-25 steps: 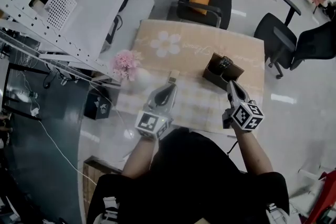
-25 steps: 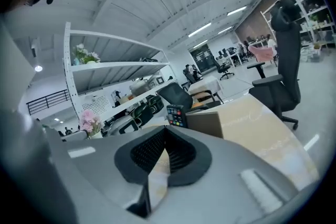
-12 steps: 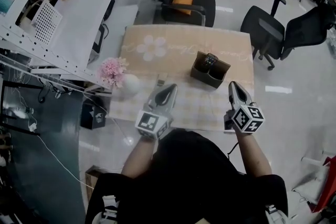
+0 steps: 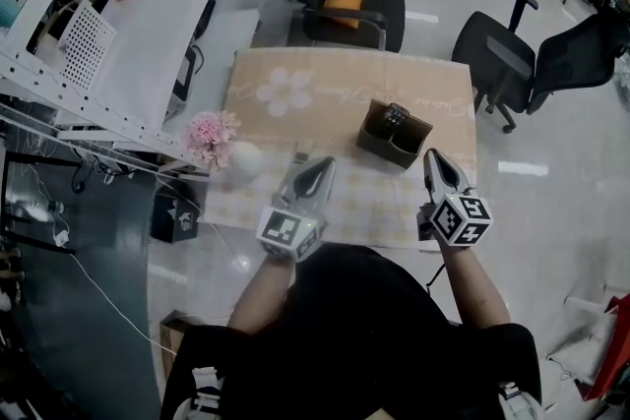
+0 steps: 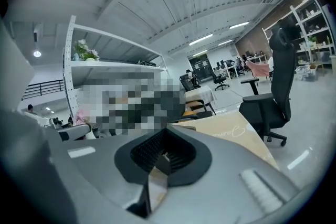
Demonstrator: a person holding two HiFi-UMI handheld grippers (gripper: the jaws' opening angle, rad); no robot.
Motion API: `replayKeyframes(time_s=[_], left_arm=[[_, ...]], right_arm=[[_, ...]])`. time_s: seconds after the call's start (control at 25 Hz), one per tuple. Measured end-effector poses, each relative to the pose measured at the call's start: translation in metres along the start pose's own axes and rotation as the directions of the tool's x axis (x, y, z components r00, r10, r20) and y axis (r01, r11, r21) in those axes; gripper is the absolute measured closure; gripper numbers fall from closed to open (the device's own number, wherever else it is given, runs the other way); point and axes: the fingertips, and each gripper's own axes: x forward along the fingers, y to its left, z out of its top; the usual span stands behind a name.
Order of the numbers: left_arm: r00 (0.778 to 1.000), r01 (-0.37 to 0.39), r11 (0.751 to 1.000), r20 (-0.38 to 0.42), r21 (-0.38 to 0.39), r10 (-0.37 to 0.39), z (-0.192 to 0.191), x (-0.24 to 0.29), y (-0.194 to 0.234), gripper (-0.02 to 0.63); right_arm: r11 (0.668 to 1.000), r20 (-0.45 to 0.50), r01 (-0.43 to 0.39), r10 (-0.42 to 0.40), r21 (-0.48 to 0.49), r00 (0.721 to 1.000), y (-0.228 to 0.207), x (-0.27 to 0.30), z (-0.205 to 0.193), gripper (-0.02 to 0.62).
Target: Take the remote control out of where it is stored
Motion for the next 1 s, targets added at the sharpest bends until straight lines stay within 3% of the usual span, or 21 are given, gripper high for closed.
replayKeyframes(time_s=[0.24, 0.44, 0.72, 1.0], left_arm=[[1.0, 0.017, 1.0, 0.004, 0.015, -0.017, 0.0, 0.036, -0.013, 0.593], [0.995, 0.093, 0.995, -0.043, 0.034, -0.091, -0.008, 0.082, -0.035, 0.472], [0.995, 0.065, 0.992, -0.085, 0.112, -0.056, -0.024, 0.13, -0.04, 0.379], [0.994, -0.016, 0.987, -0.104, 0.159, 0.033, -0.034, 0.164, -0.034, 0.339]], right_arm=[[0.999, -0.001, 0.033, -0.033, -0.018, 0.999, -0.011, -0.026, 0.003, 0.589], [0.987, 0.022, 0.157, -0.158, 0.037, 0.987, -0.055, -0.075, -0.002, 0.589], [0.954, 0.033, 0.277, -0.283, 0.116, 0.959, -0.093, -0.131, -0.018, 0.589], [0.957, 0.055, 0.275, -0.281, 0.096, 0.958, -0.097, -0.158, -0.027, 0.589]])
